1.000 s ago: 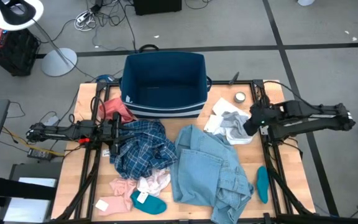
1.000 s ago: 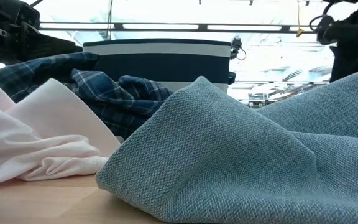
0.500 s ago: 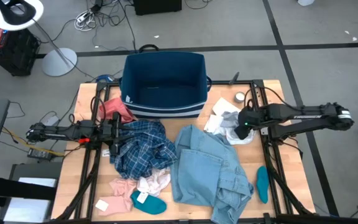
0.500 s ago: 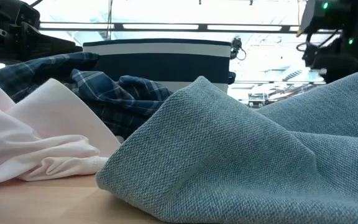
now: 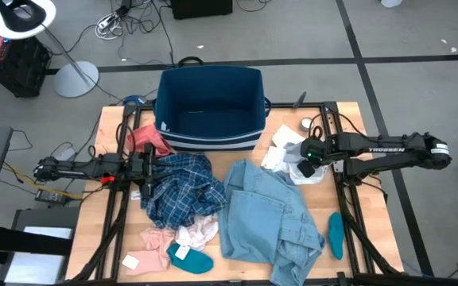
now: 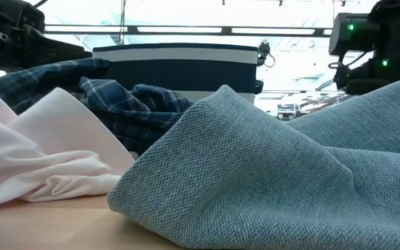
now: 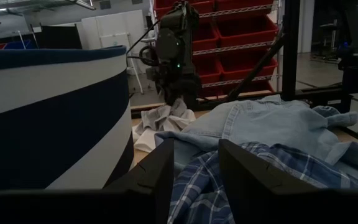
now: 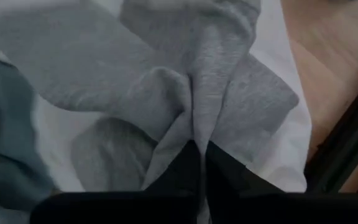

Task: Sort clothes
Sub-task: Put the gray underwear into the blue laundry bin

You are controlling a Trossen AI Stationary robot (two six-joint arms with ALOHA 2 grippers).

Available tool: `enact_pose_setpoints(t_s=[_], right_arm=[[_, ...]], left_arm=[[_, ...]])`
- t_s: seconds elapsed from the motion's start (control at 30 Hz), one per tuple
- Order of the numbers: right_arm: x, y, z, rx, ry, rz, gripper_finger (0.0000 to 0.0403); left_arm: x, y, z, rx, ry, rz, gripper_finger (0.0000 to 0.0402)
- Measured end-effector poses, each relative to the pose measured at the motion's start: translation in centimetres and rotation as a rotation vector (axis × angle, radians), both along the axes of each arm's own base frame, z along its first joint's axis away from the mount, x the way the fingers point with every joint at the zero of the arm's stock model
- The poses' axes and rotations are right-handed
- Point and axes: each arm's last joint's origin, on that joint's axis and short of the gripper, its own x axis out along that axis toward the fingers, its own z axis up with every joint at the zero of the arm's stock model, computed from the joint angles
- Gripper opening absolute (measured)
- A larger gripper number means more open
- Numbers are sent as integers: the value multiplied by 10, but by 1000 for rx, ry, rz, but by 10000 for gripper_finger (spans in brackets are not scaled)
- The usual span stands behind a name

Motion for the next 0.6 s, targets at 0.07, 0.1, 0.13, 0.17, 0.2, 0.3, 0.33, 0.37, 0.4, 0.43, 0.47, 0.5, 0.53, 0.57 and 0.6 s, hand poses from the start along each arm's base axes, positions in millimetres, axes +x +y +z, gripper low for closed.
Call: enact_pose_setpoints(t_s=[0.07,0.1,0.13,0.17,0.2,0.3,0.33,0.37,0.4,0.43,0.47,0.5,0.53,0.57,0.6], right_arm=[[2,0,11,-6,-37,-13,13],[3,-1,17,-12,-52,-14,9],[4,-1,25,-20,-68,-15,7],[5,-1,33,-33,-82,-12,6],[6,-2,42,-48,-97,-13,6],[5,-3,71,-102,-114,-6,4],[4,-3,81,-123,-118,-4,4],[3,-4,92,-146,-128,-4,4],[1,-4,103,-171,-136,-7,4],[-1,-4,114,-196,-147,-12,3],[-3,-4,125,-223,-160,-11,3],[-5,-5,135,-248,-182,-8,3],[-6,-5,146,-271,-209,-5,2],[-7,-5,156,-292,-234,2,2],[-7,-5,166,-309,-256,10,2]], left_arm=[[0,0,0,0,0,0,131],[0,0,0,0,1,0,131],[0,0,0,0,0,0,131],[0,0,0,0,0,0,131],[0,0,0,0,0,0,131],[0,0,0,0,0,0,131],[0,0,0,0,0,0,131],[0,0,0,0,1,0,131],[0,0,0,0,0,0,131],[0,0,0,0,0,0,131],[0,0,0,0,0,0,131],[0,0,0,0,0,0,131],[0,0,0,0,1,0,131],[0,0,0,0,0,0,131],[0,0,0,0,0,0,131]])
